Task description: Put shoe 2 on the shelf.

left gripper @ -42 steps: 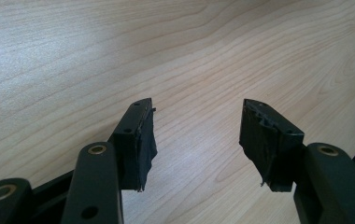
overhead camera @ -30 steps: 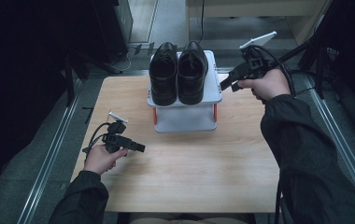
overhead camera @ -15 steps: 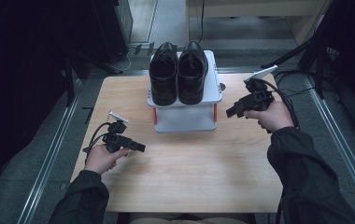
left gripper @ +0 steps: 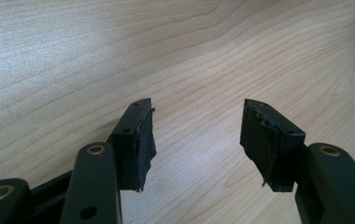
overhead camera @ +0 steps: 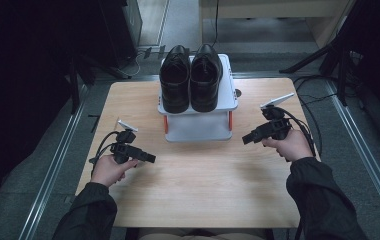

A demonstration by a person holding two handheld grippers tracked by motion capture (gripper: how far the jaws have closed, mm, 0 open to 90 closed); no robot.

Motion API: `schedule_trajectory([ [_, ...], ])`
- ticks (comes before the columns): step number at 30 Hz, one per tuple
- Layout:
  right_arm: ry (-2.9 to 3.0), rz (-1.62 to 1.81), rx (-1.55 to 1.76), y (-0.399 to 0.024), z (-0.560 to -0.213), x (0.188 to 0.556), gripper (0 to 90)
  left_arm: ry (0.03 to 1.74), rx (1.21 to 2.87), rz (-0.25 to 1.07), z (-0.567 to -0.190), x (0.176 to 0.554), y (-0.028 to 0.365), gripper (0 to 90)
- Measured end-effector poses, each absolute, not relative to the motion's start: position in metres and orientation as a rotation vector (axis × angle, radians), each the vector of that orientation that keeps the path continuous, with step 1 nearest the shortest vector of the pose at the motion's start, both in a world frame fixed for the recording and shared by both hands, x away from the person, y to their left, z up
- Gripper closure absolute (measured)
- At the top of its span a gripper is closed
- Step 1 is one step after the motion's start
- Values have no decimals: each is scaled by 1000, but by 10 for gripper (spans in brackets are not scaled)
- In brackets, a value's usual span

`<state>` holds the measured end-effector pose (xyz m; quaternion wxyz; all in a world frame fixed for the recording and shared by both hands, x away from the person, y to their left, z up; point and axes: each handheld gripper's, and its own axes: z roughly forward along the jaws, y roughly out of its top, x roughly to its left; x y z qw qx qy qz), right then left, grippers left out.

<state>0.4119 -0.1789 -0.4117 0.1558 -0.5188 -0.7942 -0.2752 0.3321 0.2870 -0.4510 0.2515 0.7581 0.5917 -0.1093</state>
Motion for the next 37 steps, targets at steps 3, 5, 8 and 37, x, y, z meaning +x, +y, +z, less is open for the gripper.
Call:
schedule_trajectory([
  [3, -2261, -791, -1489, -183, -421, 409, 460, 1611, 2069, -290, -452, 333, 287, 436],
  [5, -2260, -788, -1490, -186, -428, 408, 459, 1611, 2072, -288, -452, 333, 286, 436],
  [8, -2248, -799, -1484, -189, -438, 404, 459, 1616, 2076, -287, -453, 334, 284, 436],
  [37, -2277, -818, -1467, -200, -480, 377, 437, 1541, 2173, -283, -462, 346, 250, 367],
])
